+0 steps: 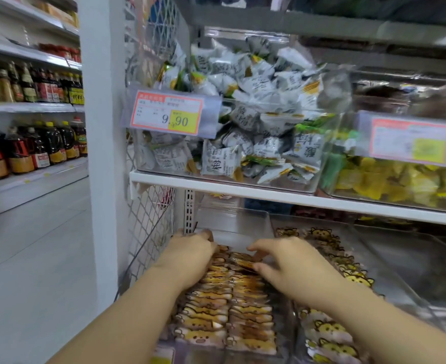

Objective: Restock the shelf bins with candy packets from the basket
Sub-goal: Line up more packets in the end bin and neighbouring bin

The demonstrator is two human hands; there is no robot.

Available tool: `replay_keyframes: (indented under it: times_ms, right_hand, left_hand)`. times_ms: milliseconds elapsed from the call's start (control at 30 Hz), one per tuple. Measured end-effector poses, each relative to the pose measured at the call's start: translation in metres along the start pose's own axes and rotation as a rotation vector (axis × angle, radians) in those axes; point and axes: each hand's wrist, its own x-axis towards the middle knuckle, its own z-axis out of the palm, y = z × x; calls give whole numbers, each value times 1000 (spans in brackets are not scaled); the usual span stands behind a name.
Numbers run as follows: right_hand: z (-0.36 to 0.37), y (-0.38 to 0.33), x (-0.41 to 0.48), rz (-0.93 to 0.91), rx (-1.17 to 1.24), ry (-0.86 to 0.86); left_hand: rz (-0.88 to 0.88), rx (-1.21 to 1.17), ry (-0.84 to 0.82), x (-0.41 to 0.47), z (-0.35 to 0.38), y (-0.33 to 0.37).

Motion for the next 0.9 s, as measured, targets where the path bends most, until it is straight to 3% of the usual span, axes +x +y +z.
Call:
replay_keyframes:
  times_ms: [200, 367, 467, 700, 900]
  right_hand:
    - [-21, -7, -85, -104, 306, 63]
    - [8, -13, -183, -95, 523, 21]
    - [60, -1, -233, -26, 542, -143]
    - [196, 52, -288, 244, 423, -574]
    - [287, 57, -317, 404, 490, -866]
  left_hand:
    - [73, -366, 164, -90, -55, 51]
    - [-9, -684, 229, -191, -31, 116]
    - [-81, -735, 97, -230, 11, 152]
    - [-266, -698, -450, -272, 117, 193]
    - [-370, -654, -879, -297, 206, 202]
